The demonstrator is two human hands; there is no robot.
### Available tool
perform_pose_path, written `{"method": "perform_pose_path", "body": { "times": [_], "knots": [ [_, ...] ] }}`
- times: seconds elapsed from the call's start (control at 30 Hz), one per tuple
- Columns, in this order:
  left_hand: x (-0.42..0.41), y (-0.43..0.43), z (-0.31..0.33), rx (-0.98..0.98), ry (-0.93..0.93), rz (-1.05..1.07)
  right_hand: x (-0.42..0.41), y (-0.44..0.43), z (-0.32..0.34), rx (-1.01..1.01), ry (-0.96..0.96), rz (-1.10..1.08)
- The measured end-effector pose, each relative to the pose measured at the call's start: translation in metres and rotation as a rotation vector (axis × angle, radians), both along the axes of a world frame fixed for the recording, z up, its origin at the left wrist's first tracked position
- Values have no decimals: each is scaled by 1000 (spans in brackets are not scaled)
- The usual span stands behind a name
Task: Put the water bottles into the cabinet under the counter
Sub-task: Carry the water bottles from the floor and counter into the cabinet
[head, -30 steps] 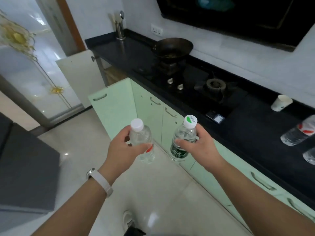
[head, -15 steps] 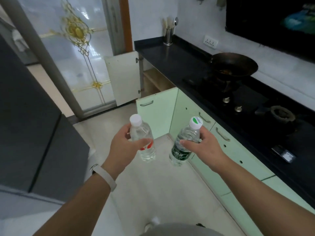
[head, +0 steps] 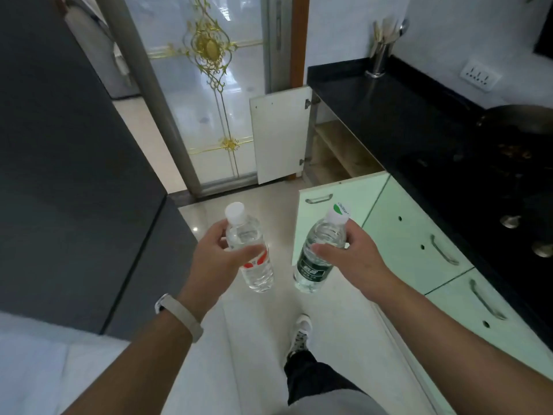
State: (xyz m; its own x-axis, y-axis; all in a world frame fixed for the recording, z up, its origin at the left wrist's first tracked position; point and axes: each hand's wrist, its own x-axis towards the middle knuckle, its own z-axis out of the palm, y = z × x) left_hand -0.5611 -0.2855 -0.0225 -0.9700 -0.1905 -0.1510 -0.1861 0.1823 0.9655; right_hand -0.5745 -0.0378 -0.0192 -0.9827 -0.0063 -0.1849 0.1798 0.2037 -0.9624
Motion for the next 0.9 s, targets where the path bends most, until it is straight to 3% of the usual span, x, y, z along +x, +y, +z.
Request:
{"method": "perform_pose_path", "body": {
  "times": [0.3, 0.47, 0.7, 0.9],
  "knots": [
    [-149, -4, 12, -96, -18, 22, -165, -7, -6, -55, -37, 94],
    [-208, -4, 12, -57, 6, 43, -245, -5, -1, 0, -5, 151],
    [-279, -14, 17, -47, 1, 15, -311, -19, 5, -56, -50, 128],
    [-352, -43, -1, -60, -12, -49, -363, -44, -1, 27, -56, 61]
  ]
}}
